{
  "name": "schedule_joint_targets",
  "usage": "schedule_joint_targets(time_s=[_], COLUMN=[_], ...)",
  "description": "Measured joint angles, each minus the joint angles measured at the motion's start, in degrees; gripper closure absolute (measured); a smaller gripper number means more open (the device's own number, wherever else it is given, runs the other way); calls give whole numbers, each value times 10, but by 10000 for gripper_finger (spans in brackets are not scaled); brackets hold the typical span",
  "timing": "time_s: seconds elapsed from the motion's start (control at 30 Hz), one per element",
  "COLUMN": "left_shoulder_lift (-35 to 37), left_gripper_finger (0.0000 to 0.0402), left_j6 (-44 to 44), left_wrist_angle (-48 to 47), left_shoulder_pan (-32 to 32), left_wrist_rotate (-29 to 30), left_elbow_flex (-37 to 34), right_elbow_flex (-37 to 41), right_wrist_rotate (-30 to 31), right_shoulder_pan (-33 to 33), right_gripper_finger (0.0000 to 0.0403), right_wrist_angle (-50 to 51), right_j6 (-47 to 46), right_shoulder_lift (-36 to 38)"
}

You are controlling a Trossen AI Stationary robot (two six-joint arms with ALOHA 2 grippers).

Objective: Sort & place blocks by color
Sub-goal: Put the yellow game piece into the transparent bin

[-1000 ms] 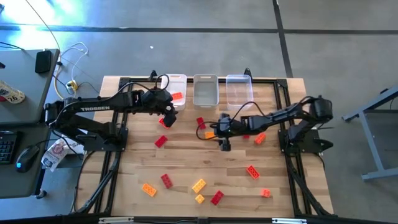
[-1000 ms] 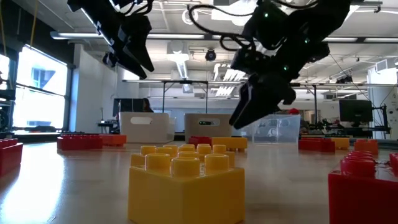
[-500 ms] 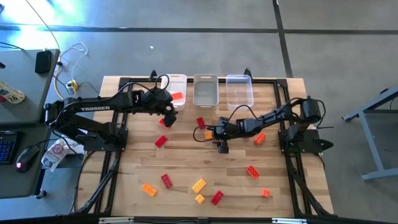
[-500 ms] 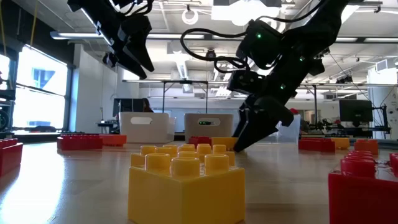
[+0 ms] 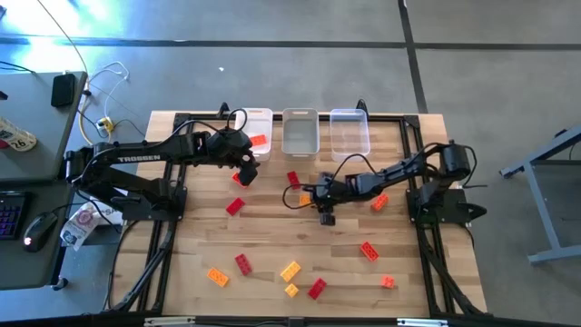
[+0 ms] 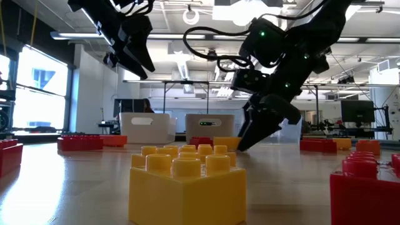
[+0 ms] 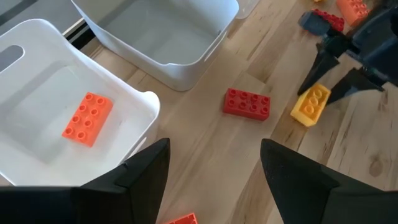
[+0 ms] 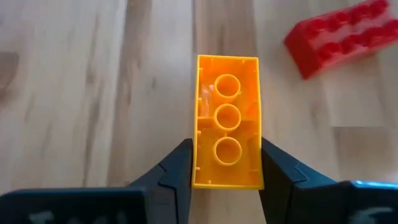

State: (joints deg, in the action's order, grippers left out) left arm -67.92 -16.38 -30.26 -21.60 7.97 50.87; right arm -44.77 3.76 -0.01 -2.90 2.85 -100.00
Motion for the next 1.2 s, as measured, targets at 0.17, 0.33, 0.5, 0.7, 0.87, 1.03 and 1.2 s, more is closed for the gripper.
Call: schedule_joint_targets(time_s=[0.17, 0.33, 0.5, 0.7, 0.87, 1.03, 1.2], left_shoulder_lift=[0, 0, 0, 0, 0, 0, 0], left_gripper_finger=[165, 165, 165, 165, 165, 165, 165], left_j6=[0, 6, 11, 35, 35, 35, 35], left_wrist_angle=[-4, -4, -4, -2, -2, 2, 1], left_shoulder_pan=[0, 0, 0, 7, 20, 30, 38], left_wrist_rotate=[0, 0, 0, 2, 2, 2, 3], left_elbow_flex=[0, 0, 0, 0, 0, 0, 0], right_elbow_flex=[-1, -1, -1, -1, -1, -1, -1], right_wrist_rotate=[50, 123, 223, 359, 458, 428, 333], right_shoulder_pan=[0, 0, -3, -36, -87, -165, -223], right_gripper_finger=[289, 289, 289, 289, 289, 289, 290], right_wrist_angle=[36, 89, 121, 148, 145, 146, 145], right_j6=[-4, -5, -4, -5, -15, -68, -115], right_shoulder_lift=[53, 126, 200, 271, 293, 283, 262])
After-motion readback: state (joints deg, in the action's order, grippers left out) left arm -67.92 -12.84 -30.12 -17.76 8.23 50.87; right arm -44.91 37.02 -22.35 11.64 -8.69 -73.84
